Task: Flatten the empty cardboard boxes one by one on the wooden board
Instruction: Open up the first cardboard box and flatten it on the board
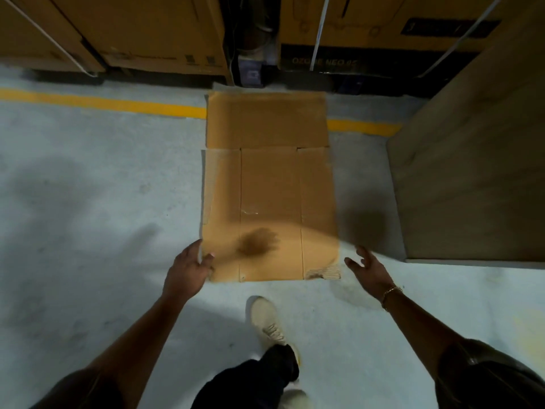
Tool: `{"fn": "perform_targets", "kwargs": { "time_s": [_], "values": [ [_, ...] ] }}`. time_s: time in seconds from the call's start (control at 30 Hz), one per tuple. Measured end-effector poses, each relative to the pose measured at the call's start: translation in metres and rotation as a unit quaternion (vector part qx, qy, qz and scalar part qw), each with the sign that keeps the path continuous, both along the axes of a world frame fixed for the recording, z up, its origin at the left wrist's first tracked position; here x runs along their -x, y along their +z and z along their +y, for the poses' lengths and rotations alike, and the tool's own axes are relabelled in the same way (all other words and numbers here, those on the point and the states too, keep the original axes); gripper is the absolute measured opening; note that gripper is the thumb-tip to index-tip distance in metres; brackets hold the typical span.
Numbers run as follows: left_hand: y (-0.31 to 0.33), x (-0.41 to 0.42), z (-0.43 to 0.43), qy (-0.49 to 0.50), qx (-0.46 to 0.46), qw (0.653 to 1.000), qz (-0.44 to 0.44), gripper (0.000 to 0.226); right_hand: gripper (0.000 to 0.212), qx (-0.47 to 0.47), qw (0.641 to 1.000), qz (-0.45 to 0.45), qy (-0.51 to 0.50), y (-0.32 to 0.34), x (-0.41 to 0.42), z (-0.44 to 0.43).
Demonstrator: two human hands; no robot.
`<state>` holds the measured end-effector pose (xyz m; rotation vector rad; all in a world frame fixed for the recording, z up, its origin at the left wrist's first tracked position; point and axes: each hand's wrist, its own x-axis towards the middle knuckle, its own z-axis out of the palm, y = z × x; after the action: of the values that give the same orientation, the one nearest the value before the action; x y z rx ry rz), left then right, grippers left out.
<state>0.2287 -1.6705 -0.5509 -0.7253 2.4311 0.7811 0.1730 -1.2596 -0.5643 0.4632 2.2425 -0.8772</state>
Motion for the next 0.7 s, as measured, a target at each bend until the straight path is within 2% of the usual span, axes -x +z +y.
{"fn": "perform_targets", "kwargs": {
  "time_s": [0.1,0.2,0.43,0.5,0.63,0.7],
  "values": [
    [0.069,-0.007,0.008,-0.126,0.082,0.989,0.006,0.076,0.074,-0.084,0.98,0.023,0.181,0.068,-0.014,0.001],
    [0.148,-0.006,0.022,-0.168,0.099,0.981,0.014,0.081,0.079,-0.115,0.959,0.051,0.254,0.147,-0.021,-0.001],
    [0.313,0.004,0.066,-0.192,0.087,0.977,0.046,0.091,0.082,-0.083,0.971,0.097,0.202,0.317,-0.016,0.01],
    [0.346,0.009,0.083,-0.207,0.084,0.973,0.064,0.095,0.087,-0.076,0.971,0.117,0.195,0.354,-0.015,0.018],
    [0.401,0.033,0.132,-0.241,0.06,0.964,0.091,0.098,0.078,-0.081,0.969,0.172,0.16,0.413,-0.013,0.045],
    [0.422,0.052,0.163,-0.252,0.042,0.96,0.11,0.1,0.082,-0.07,0.971,0.191,0.127,0.438,-0.01,0.069]
  ]
}}
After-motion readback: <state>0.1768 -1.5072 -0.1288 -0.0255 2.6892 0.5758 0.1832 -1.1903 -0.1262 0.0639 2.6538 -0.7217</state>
